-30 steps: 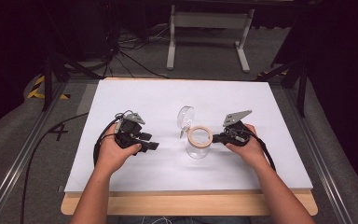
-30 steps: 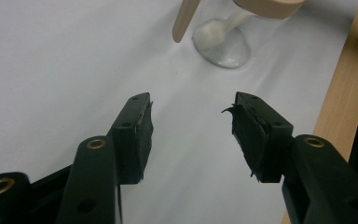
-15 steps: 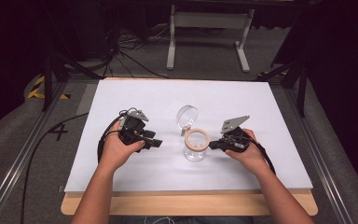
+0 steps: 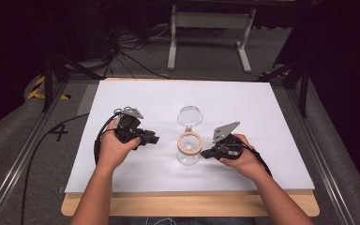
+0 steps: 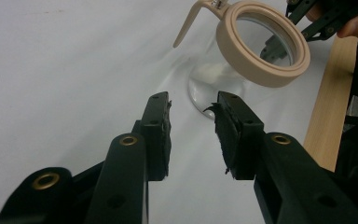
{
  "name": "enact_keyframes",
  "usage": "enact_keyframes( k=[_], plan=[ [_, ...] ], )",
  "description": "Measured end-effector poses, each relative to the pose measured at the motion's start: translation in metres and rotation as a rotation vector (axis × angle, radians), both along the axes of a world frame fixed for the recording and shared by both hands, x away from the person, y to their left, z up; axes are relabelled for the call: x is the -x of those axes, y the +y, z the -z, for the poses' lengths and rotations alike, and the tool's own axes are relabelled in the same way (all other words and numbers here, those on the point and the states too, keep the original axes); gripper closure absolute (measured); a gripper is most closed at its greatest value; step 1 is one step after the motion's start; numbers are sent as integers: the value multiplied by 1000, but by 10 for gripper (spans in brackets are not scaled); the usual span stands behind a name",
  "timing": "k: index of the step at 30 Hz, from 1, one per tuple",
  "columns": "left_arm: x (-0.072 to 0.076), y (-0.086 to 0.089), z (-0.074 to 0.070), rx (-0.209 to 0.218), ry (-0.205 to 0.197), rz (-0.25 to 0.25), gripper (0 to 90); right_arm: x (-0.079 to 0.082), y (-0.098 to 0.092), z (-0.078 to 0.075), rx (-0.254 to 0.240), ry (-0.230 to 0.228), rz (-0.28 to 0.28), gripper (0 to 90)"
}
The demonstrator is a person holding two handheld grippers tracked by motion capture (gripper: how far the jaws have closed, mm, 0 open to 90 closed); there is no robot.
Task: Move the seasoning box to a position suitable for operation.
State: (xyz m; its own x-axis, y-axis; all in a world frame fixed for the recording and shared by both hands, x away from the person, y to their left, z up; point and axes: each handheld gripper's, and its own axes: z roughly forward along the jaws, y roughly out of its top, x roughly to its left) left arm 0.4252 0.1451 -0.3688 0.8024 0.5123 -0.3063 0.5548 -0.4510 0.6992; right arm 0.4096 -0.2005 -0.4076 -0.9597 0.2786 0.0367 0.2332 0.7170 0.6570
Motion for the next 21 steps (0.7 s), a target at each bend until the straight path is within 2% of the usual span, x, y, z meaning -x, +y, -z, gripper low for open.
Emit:
enact_keyframes(
  k=[7,10,16,21],
  plan=[
    [1,-2,0,2,12,23,701,0,0,-2,-6,8,-8,898],
    [1,-2,-1,5,6,25,722,1,-2,-7,-12,-4,-9,898],
    [1,-4,-5,29,-13,9,736,3,-11,-23,-74,-19,17,899],
    [-3,-4,-10,82,-39,-39,749,7,-13,-35,-137,-34,49,899]
  ],
)
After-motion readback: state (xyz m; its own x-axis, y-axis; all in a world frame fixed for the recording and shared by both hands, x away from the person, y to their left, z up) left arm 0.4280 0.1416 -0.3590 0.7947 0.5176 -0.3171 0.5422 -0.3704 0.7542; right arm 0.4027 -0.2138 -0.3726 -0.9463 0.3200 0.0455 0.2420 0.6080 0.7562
